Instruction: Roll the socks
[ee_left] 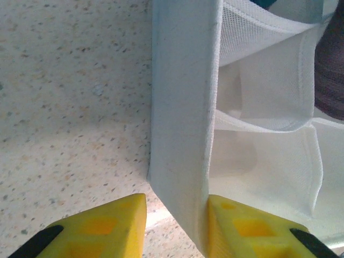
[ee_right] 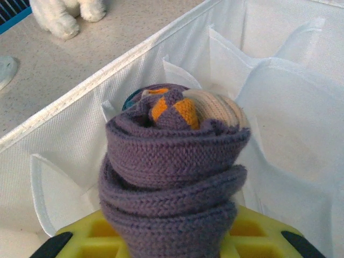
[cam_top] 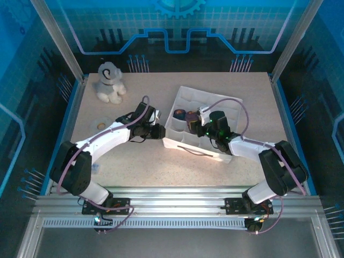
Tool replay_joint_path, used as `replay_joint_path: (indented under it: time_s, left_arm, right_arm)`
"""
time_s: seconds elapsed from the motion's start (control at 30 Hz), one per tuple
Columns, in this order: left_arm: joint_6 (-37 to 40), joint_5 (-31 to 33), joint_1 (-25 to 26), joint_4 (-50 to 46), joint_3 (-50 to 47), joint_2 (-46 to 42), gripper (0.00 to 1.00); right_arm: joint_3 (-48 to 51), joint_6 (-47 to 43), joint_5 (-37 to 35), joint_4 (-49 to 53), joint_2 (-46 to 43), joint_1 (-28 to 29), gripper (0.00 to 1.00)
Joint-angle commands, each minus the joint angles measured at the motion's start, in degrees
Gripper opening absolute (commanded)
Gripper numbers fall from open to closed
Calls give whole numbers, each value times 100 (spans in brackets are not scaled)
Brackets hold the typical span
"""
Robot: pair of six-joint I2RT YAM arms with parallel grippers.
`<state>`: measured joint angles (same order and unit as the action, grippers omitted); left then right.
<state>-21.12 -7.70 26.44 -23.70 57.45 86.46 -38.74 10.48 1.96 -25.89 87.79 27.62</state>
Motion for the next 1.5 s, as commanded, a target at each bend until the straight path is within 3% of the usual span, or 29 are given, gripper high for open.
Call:
replay_joint_path:
  time_s: [0.0,0.2,0.4,0.57,0.8,1.07,1.47]
  left_arm:
    - [-185,110,-173,-235,-342,-285,32]
    - [-363,171,-474,-334,-949,-907,31]
    - [-471,143,-578,-450,-1322,-1389,30]
    - [-531,120,-587,-410,-1396,-1378,30]
    - [-489,76,-604,-389,-1217,-1132,29]
    - [-463,120,-622,-501,-1131,-1104,29]
    - [-454,142,-640,-583,-1103,-1120,29]
  right_arm:
    - [-238,-116,32,-806,422,256,0]
    - [-987,-26,241,-1094,1476,791,0]
    - [-1520,115,429,-1362,1938,902,0]
    - [-1275,54,330,-1301,1947,843,0]
    - [-573,320,340,-1728,1888,717,8]
    - [-402,503,712,-2200,1899,623,42]
    - [-395,725,1040,-2447,1577,337,56]
